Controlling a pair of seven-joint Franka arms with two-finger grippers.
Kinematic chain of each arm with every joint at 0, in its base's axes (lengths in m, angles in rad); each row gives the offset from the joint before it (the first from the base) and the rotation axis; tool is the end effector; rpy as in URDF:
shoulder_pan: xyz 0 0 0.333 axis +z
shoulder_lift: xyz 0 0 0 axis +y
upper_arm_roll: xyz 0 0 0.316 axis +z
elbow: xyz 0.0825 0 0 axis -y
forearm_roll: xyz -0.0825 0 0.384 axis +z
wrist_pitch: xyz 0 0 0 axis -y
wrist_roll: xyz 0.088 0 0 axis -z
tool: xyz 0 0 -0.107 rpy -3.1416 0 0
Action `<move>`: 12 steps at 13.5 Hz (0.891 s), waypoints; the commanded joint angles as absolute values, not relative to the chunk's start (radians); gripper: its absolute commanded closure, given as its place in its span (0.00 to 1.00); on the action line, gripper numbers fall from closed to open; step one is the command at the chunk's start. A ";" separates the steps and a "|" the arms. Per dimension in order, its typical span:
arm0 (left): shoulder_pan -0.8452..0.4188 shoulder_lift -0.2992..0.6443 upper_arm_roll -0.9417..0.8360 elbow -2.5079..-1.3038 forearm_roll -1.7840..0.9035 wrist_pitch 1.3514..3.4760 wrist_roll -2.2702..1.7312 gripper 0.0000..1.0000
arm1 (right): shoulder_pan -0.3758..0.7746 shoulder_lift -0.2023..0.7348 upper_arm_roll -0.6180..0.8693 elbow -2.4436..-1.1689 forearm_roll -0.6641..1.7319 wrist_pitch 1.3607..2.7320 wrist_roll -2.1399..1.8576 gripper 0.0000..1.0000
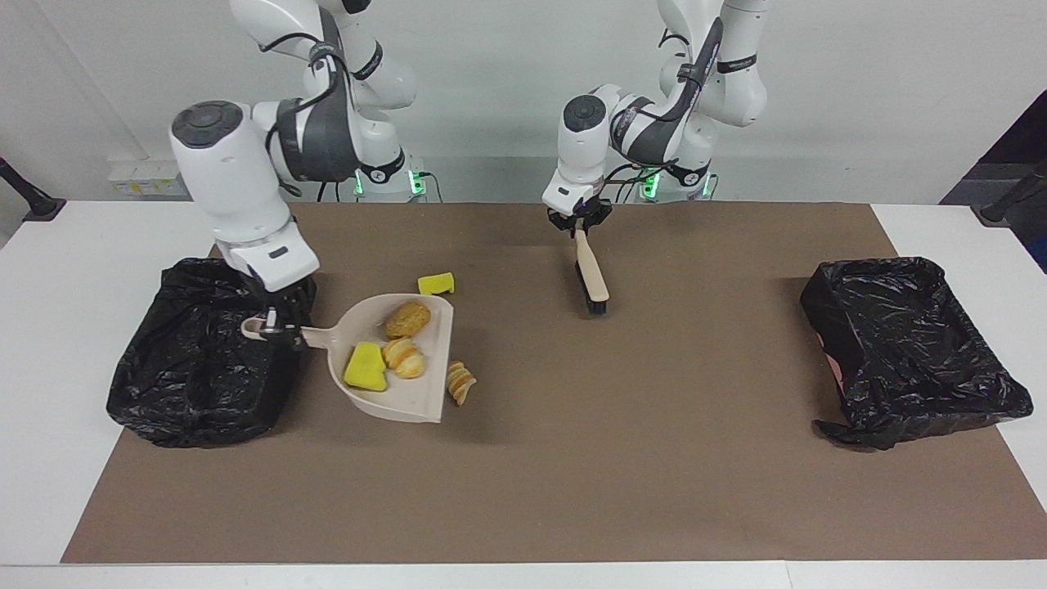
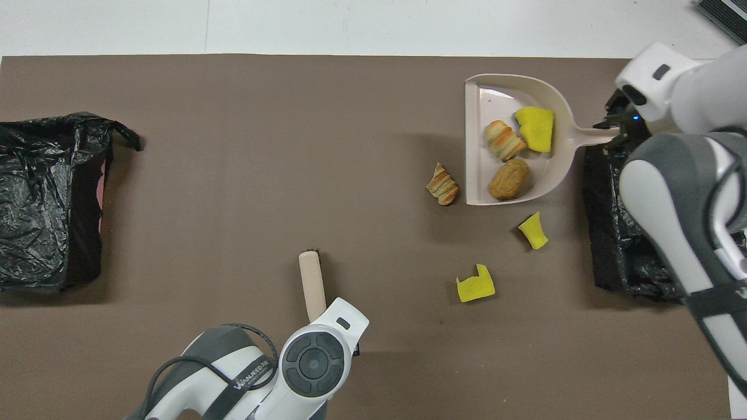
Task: Sweep and dump trash in bin
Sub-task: 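Carry the loaded dustpan over the trash bag with the right gripper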
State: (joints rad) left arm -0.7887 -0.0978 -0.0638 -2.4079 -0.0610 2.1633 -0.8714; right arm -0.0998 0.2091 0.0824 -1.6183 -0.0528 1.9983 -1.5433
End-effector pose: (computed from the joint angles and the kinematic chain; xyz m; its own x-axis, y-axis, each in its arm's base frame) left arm 0.3023 -0.3494 0.3390 0.9903 0.0624 -0.1244 0.0517 -0.9948 -0.0875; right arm 0.6432 -0.0187 0.5173 0.0329 0.9990 -0.0293 0.9848 -0.0274 0.1714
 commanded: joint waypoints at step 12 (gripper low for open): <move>-0.703 -0.071 -0.054 -2.444 -0.052 2.280 -0.752 0.45 | -0.489 0.176 0.086 -1.727 -0.167 2.060 -1.692 1.00</move>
